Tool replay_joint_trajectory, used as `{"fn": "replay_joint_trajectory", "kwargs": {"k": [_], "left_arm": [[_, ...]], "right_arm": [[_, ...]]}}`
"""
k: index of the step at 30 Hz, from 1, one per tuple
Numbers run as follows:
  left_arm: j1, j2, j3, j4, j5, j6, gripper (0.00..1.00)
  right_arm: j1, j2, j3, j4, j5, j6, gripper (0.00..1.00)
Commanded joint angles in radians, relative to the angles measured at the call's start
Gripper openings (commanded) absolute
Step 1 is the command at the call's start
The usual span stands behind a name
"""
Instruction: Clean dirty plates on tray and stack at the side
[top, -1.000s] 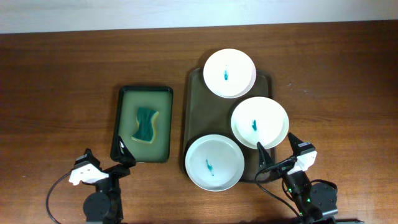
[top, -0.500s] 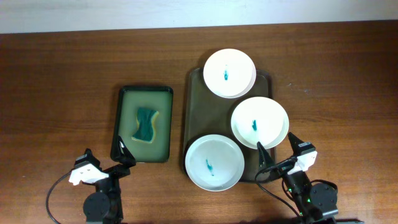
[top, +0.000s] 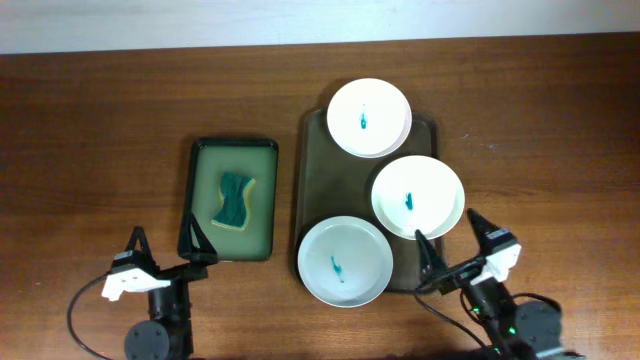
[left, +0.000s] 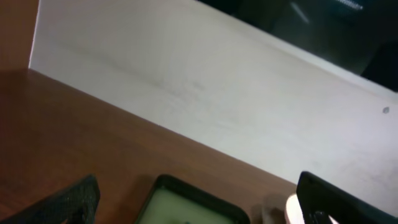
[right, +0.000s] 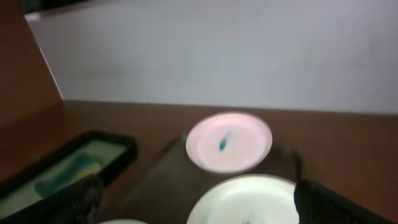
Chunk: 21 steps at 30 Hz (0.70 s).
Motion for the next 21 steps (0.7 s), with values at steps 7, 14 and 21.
{"fn": "replay_joint_trajectory", "kwargs": {"k": [7, 14, 21], "left_arm": [[-0.004, 0.555, 0.637, -0.424, 0.122, 0.065, 0.99], [-0.004, 0.917, 1.002, -0.786, 0.122, 0.065, 0.99], [-0.004, 0.983, 1.005, -0.842, 0.164, 0.061, 0.99]], "right_arm": [[0.006, 0.537, 0.609, -0.373, -0.096, -0.039, 0.98], [0.005, 0.899, 0.883, -0.559, -0.191, -0.038, 0.98], [0.005, 1.022, 0.883, -0.629, -0.271, -0.038, 0.98]]}}
